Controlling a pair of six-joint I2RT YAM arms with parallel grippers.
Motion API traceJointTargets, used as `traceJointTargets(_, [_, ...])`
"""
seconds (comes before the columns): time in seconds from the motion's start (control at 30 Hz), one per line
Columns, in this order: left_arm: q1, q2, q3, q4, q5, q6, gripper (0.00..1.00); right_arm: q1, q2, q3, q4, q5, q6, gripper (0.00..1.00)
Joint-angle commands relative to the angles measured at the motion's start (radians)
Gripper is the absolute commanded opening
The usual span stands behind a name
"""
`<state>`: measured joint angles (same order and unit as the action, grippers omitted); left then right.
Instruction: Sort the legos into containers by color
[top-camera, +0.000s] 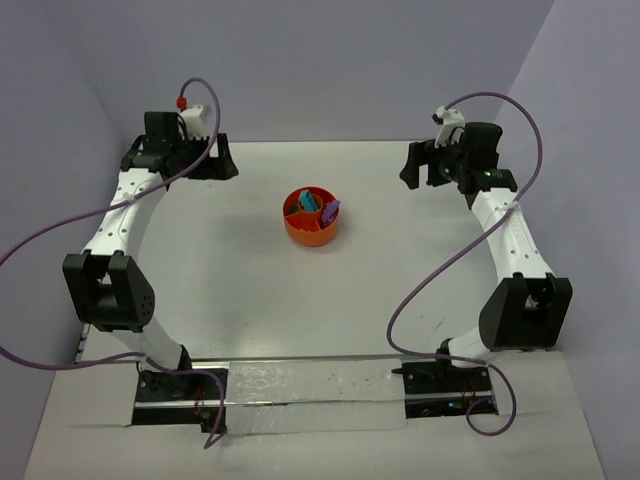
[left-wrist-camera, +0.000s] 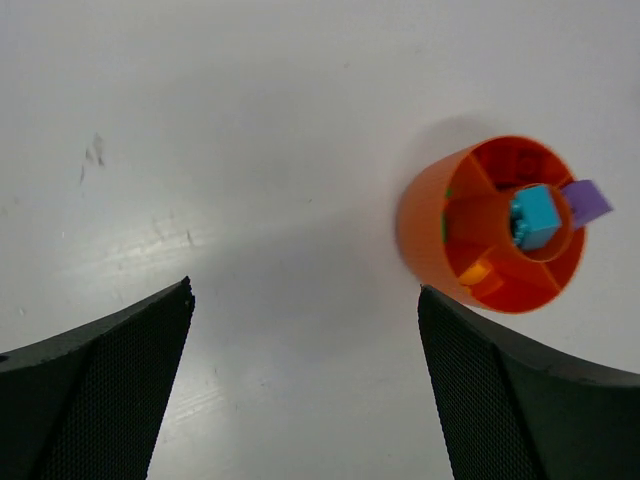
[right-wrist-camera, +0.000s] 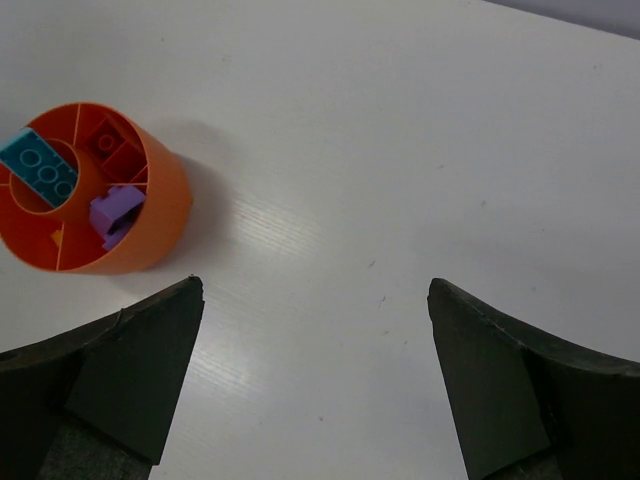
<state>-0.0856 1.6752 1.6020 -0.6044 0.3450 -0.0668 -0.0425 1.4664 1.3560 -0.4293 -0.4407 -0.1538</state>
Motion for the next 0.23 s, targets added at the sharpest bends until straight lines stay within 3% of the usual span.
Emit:
traceJointTargets(0.0, [0.007, -0.044, -0.124, 0.023, -0.113, -0.068, 0.99, 0.0, 0.051, 0.041, 0.035, 0.054, 0.045, 1.0])
traceJointTargets(0.2, [0.017, -0.04, -0.167, 0.048, -0.146, -0.093, 0.99, 0.025, 0.055, 0.03, 0.04, 0.055, 0.042, 1.0])
